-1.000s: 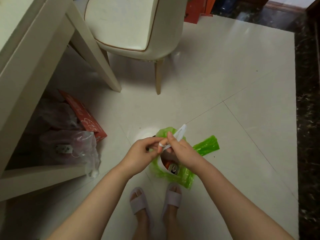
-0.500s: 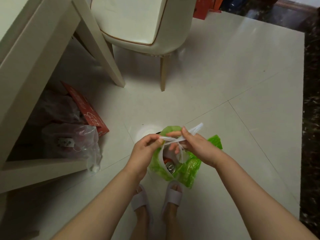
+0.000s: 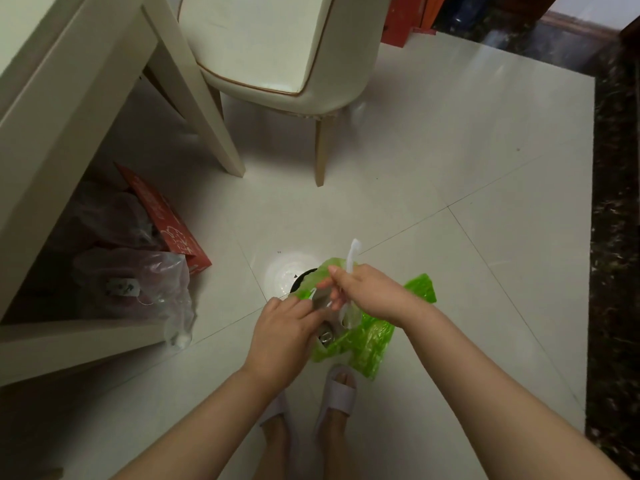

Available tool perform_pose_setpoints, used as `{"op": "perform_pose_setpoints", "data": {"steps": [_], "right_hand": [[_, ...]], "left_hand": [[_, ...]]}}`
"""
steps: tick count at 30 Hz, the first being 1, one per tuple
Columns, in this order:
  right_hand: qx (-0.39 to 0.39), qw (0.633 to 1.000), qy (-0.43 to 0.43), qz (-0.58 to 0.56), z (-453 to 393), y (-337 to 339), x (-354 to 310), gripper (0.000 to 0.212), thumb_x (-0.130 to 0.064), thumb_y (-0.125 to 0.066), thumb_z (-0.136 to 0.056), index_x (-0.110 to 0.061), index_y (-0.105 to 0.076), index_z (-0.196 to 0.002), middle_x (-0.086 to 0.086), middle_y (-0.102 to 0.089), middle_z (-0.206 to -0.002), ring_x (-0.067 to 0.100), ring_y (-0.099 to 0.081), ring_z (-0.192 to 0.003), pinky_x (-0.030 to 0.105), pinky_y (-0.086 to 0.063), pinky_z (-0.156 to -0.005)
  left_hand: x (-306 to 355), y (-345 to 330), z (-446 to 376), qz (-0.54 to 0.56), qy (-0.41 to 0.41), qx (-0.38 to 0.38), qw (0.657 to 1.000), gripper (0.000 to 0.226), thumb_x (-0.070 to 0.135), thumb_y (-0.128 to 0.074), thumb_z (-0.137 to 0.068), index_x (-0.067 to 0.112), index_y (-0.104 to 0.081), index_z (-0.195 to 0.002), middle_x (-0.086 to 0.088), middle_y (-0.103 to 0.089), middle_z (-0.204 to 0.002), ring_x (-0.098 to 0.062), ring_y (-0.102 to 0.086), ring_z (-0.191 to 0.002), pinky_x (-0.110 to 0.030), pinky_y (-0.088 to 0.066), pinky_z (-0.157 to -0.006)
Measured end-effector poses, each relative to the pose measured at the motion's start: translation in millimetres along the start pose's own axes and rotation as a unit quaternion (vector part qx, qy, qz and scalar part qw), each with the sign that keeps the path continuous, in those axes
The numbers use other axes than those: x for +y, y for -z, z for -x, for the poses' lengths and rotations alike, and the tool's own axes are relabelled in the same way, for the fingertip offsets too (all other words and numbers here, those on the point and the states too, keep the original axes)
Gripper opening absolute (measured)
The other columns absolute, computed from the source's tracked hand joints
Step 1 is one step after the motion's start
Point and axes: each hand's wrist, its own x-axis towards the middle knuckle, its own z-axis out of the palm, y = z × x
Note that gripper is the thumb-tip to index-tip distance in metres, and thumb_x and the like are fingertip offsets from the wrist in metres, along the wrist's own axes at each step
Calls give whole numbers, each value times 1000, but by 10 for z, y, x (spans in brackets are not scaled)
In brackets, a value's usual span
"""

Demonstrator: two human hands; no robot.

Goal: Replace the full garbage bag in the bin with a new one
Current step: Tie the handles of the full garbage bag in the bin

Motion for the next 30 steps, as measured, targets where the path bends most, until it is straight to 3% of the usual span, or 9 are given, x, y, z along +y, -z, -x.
{"op": "perform_pose_setpoints", "data": {"steps": [4, 6, 8, 10, 13, 16, 20, 26, 30], "right_hand": [[110, 945, 75, 297, 121, -73, 26, 44, -36, -28, -99, -9, -61, -105, 14, -60, -99, 30, -59, -89, 32, -42, -76], [114, 903, 114, 398, 147, -149, 133, 49, -35, -22, -94, -13, -62, -113, 12, -58, -114, 31, -58, -103, 34, -43, -88], [130, 883, 153, 425, 158, -251, 265, 36, -27, -40, -92, -10, -67, -108, 13, -55, -132, 30, -55, -119, 35, -40, -104], [158, 881, 187, 405, 171, -323, 342, 22, -18, -56, -86, -7, -70, -99, 15, -48, -143, 29, -52, -126, 37, -32, -109], [117, 919, 172, 335, 235, -305, 352, 32, -21, -39, -96, -12, -62, -118, 0, -9, -160, 26, -19, -145, 32, -16, -116], [111, 944, 165, 262, 321, -209, 283, 38, -25, -37, -99, -18, -48, -135, -9, 1, -160, 16, -2, -146, 27, -9, -118], [131, 955, 168, 208, 290, -212, 342, 50, -46, -34, -95, -21, -47, -136, -22, -1, -157, 14, -9, -147, 16, -6, -110], [171, 974, 129, 73, 280, -348, 627, 50, -54, -35, -92, -42, -34, -140, -26, -22, -152, 9, -23, -142, 40, -29, -114], [203, 970, 132, 18, 339, -508, 793, 50, -56, -26, -88, -36, -69, -104, -27, -19, -151, 3, -24, -141, 27, -25, -113]], "left_hand": [[111, 56, 5, 185, 203, -2, 962, 31, 33, -44, -85, 24, -68, -102, 6, -67, -84, -15, -62, -81, -27, -44, -73], [153, 105, -87, 278, 285, 30, 917, 32, 30, -43, -89, 21, -67, -107, 6, -67, -95, -13, -61, -91, -30, -49, -81], [169, 139, -231, 313, 304, 43, 899, 30, 24, -44, -92, 21, -65, -113, 7, -66, -104, -10, -58, -101, -28, -47, -87], [150, 193, -415, 377, 317, -9, 870, 30, 16, -43, -93, 20, -64, -115, 4, -68, -112, -10, -58, -107, -26, -46, -92], [117, 274, -619, 509, 341, -180, 769, 26, 13, -45, -91, 19, -70, -95, -8, -71, -107, -18, -66, -100, -28, -48, -90], [81, 287, -684, 530, 297, -267, 748, 25, 23, -51, -92, 15, -73, -82, -11, -73, -93, -15, -69, -91, -24, -50, -88], [79, 224, -727, 549, 343, -184, 740, 24, 23, -51, -93, 15, -69, -78, -6, -69, -81, -12, -64, -76, -17, -50, -75], [126, 75, -698, 594, 499, -137, 616, 22, 23, -49, -93, 16, -61, -75, 9, -63, -47, -5, -47, -39, -17, -39, -53], [98, 67, -808, 621, 558, -116, 538, 24, 17, -47, -95, 12, -53, -72, 5, -53, -34, -4, -50, -38, -11, -36, -32]]}}
